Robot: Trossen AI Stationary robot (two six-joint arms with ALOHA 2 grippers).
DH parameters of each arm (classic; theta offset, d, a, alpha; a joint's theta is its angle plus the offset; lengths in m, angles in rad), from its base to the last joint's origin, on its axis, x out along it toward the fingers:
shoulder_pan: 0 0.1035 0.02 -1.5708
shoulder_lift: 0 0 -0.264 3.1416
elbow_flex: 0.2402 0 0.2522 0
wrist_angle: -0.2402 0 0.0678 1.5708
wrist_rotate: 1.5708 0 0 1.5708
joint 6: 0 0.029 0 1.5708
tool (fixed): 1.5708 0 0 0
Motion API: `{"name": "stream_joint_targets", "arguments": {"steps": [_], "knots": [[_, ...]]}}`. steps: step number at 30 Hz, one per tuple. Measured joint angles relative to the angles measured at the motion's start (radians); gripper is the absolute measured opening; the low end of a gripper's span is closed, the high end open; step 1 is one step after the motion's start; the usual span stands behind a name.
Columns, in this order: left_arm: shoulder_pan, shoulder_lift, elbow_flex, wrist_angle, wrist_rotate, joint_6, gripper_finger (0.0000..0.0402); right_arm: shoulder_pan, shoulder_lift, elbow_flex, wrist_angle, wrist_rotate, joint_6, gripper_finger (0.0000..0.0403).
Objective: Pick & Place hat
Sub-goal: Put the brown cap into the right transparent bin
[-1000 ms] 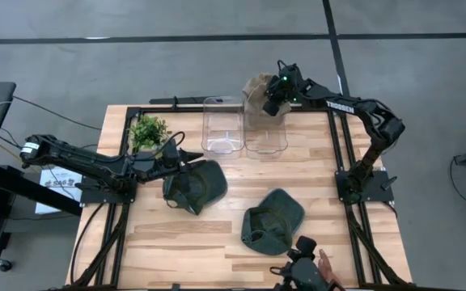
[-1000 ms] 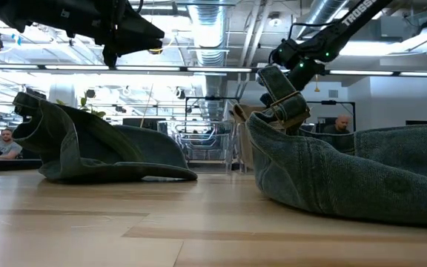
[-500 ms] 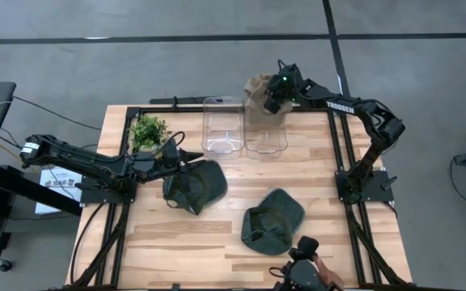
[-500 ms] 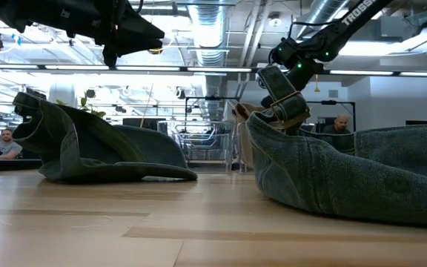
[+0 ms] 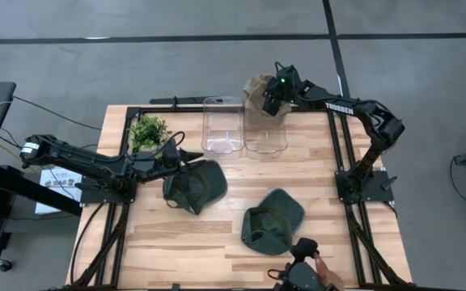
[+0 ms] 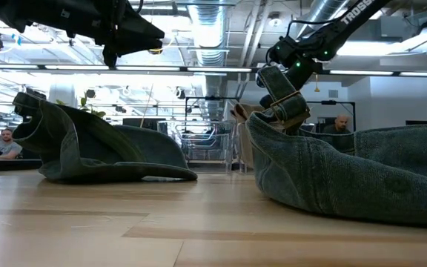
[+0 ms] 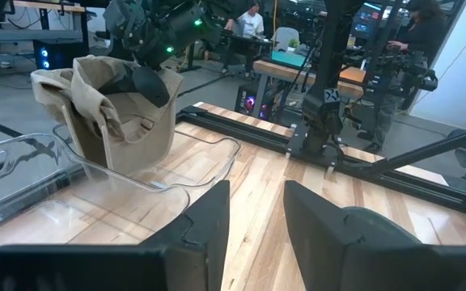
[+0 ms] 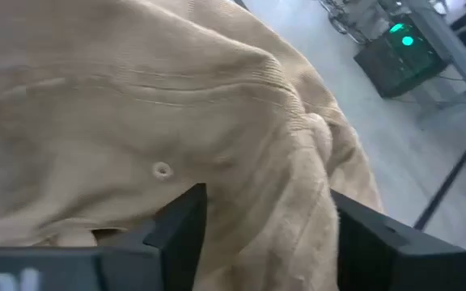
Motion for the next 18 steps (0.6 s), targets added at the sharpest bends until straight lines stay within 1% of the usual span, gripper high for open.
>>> {"name": "stream_joint_targets", "arguments": {"steps": [2,5,11,18], "knots": [[0.0,0.0,0.0,0.0,0.0,0.0,0.0116,0.0,-0.003,0.0,-0.001,0.021,0.0,0.0232],[0.0,0.0,0.0,0.0,0.0,0.0,0.0116,0.0,-0.008,0.0,-0.004,0.046,-0.005,0.0239],[0.0,0.0,0.0,0.0,0.0,0.0,0.0116,0.0,-0.049,-0.001,-0.007,0.049,-0.016,0.0233],[0.0,0.0,0.0,-0.004,0.0,0.0,0.0116,0.001,-0.126,-0.001,-0.024,0.048,-0.016,0.0229]]}}
